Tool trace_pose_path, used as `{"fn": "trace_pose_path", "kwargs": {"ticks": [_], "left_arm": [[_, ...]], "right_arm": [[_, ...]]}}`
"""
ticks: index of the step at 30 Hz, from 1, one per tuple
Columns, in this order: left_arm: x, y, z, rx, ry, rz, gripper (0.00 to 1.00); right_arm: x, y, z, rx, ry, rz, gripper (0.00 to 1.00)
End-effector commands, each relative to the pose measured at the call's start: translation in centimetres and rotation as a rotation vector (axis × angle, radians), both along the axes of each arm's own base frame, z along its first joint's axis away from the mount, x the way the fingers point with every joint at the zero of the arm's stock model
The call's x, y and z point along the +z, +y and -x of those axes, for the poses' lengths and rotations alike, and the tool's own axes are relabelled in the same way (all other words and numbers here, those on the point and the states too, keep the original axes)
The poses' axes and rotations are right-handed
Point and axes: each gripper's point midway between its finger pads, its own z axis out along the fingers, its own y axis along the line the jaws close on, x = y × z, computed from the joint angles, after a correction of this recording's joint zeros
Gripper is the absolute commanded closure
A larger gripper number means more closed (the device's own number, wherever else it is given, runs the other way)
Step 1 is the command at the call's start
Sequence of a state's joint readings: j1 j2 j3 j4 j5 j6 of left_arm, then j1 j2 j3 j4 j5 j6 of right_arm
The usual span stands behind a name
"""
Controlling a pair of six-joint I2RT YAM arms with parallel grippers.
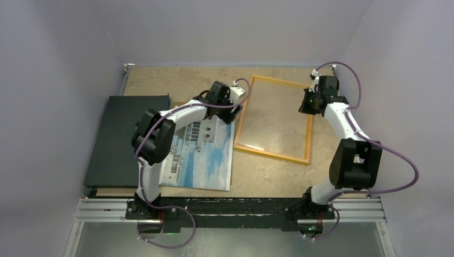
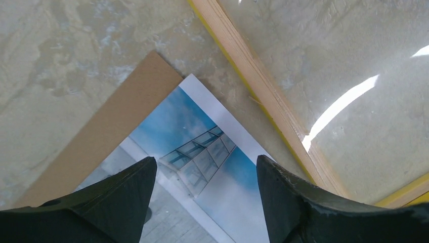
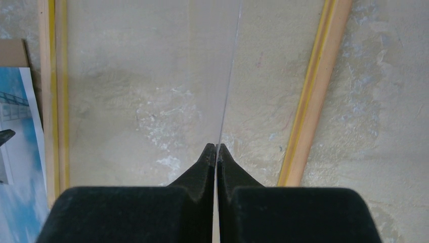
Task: Put the photo into the frame
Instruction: Place the photo frame item in the photo frame.
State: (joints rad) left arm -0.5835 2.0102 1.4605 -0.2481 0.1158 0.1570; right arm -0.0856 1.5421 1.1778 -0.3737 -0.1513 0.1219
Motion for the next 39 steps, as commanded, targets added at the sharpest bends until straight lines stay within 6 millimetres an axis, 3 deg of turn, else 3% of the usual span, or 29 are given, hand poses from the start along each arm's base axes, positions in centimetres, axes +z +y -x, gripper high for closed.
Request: {"fn": "trace_pose_path", "kwargs": {"ticks": [1,7,19,27,39], "left_arm": [[-0.8,-1.2,0.1,-0.035,0.002,0.035,0.30],[-1.1,-1.8,0.7,-0.068,-0.015,0.018,0.32],[-1.3,-2.7,1.3,-0.097,-0.053,-0.025,0.34],[-1.4,-2.6,1.0,-0.090,-0.056,-0.030,0.35],[-1.5,-2.9,1.0,-0.098,-0.064,-0.045,0.37]], "right_arm": [[0.6,0.0,-0.7,0.075,0.003,0.036,1.00],[0.3,-0.2,-1.5,0.096,0.016,0.052,1.00],[-0.6,-0.7,-1.3,0.086,0.057,0.075,1.00],[-1.5,-2.3,-1.9,0.037,0.096,0.140,1.00],[-0.7,-1.0,-2.1,0.079,0.039,0.089,1.00]]}}
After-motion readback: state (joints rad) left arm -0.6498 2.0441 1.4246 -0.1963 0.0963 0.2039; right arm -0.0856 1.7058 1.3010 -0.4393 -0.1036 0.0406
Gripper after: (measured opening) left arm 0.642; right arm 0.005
